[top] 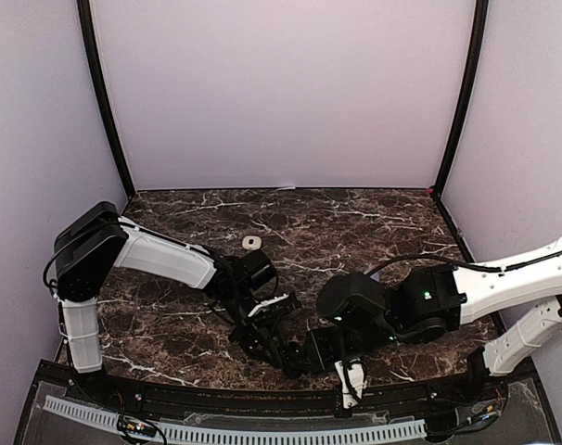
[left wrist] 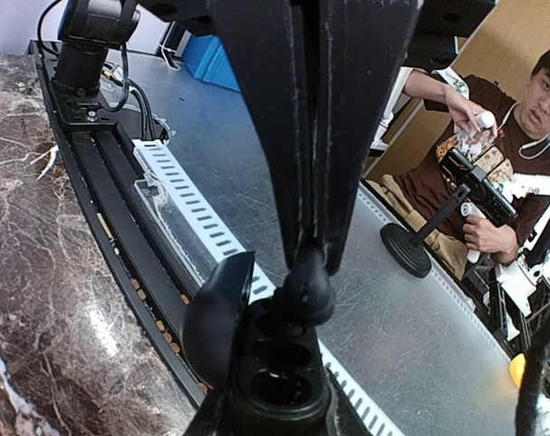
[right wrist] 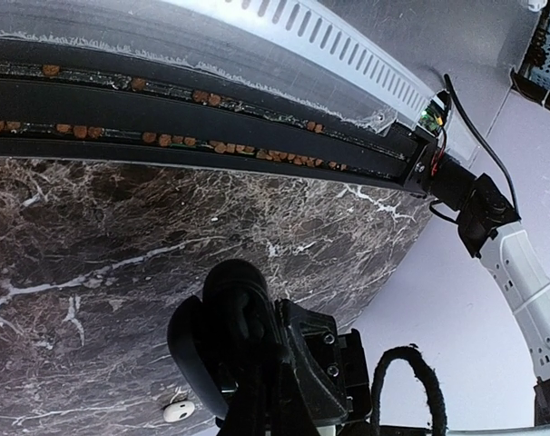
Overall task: Insert the wireless bluetooth earbuds into the charging case
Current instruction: Insert the left earbud into the left side groove of the charging case.
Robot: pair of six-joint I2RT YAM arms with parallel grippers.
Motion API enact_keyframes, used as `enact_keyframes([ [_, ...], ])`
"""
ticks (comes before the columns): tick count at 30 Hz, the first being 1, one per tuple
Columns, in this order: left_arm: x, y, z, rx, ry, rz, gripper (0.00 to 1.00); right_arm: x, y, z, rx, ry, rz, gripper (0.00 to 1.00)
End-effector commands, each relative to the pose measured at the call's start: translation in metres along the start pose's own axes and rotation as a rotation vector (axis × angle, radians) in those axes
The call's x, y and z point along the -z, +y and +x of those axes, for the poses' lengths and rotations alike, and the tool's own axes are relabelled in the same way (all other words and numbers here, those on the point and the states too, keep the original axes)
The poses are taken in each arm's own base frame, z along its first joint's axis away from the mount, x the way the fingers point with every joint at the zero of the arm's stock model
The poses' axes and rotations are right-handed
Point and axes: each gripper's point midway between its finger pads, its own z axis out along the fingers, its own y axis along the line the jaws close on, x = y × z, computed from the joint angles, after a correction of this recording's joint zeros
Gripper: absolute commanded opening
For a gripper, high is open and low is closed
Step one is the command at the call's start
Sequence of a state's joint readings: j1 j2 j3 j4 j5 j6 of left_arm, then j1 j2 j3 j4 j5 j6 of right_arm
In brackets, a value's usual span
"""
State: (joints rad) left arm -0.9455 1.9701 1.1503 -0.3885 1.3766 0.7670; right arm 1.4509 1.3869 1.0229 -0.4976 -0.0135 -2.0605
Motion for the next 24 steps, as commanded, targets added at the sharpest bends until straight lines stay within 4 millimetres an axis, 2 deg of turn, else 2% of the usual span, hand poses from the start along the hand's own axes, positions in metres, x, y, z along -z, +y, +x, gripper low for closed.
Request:
enact_keyframes([
  [1,-0.007,-0.004,0.001,-0.007,0.034,0.018,0.0,0.001,-0.007,0.001,0.029,0.006,0.0,0.0],
  [7,-0.01,-0.005,0.002,-0.011,0.059,0.01,0.0,-0.001,-0.003,-0.002,0.028,-0.003,-0.014,0.0],
  [24,-0.014,-0.008,-0.006,-0.052,0.088,0.003,0.0,-0.009,-0.01,-0.01,0.036,-0.045,-0.003,0.0],
])
